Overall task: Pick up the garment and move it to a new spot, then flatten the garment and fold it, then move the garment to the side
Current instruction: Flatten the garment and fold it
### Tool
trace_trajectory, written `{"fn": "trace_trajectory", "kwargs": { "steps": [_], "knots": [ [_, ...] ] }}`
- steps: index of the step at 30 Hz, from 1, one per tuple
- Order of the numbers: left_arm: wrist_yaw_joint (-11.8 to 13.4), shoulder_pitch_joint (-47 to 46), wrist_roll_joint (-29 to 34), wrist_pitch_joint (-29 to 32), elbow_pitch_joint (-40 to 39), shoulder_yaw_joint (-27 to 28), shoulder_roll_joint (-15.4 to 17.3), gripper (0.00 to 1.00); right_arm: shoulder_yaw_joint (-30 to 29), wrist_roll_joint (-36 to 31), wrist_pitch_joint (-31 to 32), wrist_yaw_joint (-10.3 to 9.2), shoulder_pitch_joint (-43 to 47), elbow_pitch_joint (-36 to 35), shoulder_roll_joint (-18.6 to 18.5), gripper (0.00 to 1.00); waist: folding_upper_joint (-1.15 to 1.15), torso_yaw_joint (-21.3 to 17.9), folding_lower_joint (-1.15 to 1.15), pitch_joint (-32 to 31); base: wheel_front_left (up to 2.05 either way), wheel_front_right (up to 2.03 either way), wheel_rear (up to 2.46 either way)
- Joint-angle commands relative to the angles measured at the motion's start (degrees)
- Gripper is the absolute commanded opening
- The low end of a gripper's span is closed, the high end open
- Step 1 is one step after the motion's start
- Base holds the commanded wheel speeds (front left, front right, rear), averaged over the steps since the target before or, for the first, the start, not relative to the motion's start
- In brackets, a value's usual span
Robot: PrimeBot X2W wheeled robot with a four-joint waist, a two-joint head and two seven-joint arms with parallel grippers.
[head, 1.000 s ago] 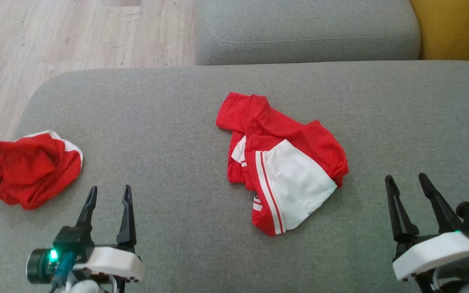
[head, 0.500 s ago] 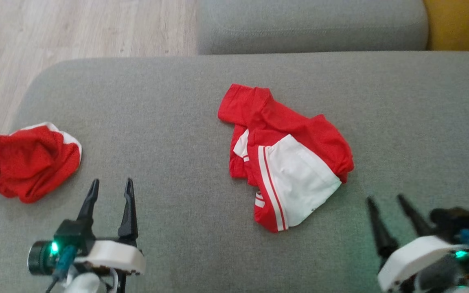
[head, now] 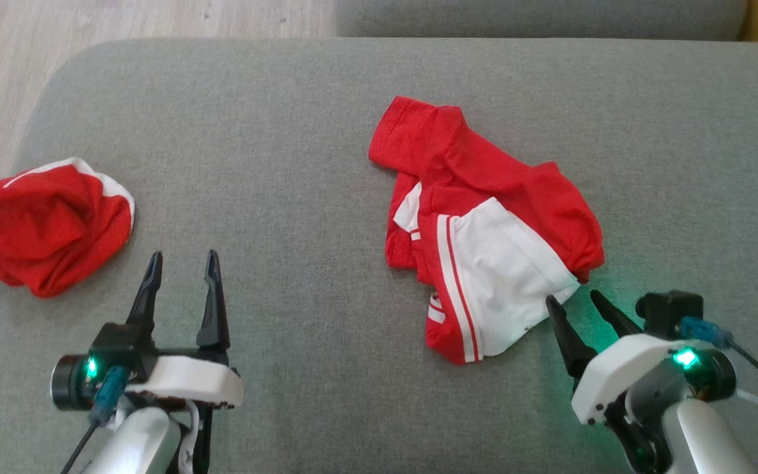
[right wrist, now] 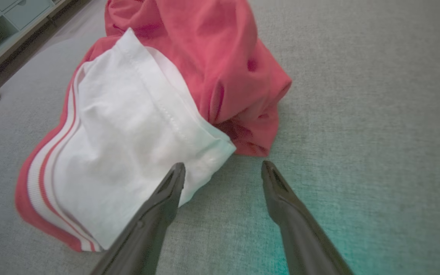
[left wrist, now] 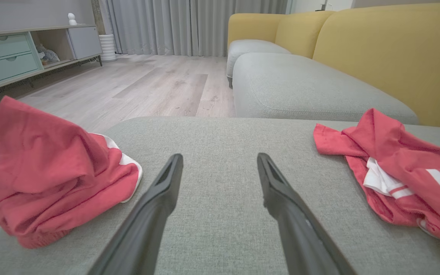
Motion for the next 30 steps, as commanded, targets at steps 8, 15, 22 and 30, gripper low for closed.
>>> {"fn": "trace_trajectory", "kwargs": {
  "steps": [8, 15, 22, 30],
  "knots": [
    [-0.10, -3.73, 0.33, -1.23, -0.41, 2.05, 0.15, 1.00, 5.13, 2.61, -2.59, -0.04, -4.29, 1.70, -1.89, 0.35, 0.00, 0.50, -0.01, 0.94, 0.00, 0.00, 0.00],
    [-0.26, -3.80, 0.45, -1.52, 0.16, 2.06, -0.16, 1.00, 6.36, 3.40, -2.98, -0.04, -3.76, -0.64, -2.91, 0.00, 0.00, -0.05, -0.01, 0.81, 0.00, 0.00, 0.00],
    [-0.39, -3.31, 0.22, -1.78, 0.79, 2.34, -0.63, 1.00, 8.30, 1.17, 0.38, -0.04, -0.98, -9.31, -3.56, 0.00, 0.00, -0.67, -0.01, -0.75, 0.00, 0.00, 0.00],
    [-0.50, -2.95, 0.22, -1.89, 0.93, 2.16, -0.79, 1.00, 16.50, 1.51, 3.33, -0.04, -5.09, -19.82, -3.04, 0.00, 0.00, -1.21, -0.01, -2.51, 0.00, 0.00, 0.00]
  ]
}}
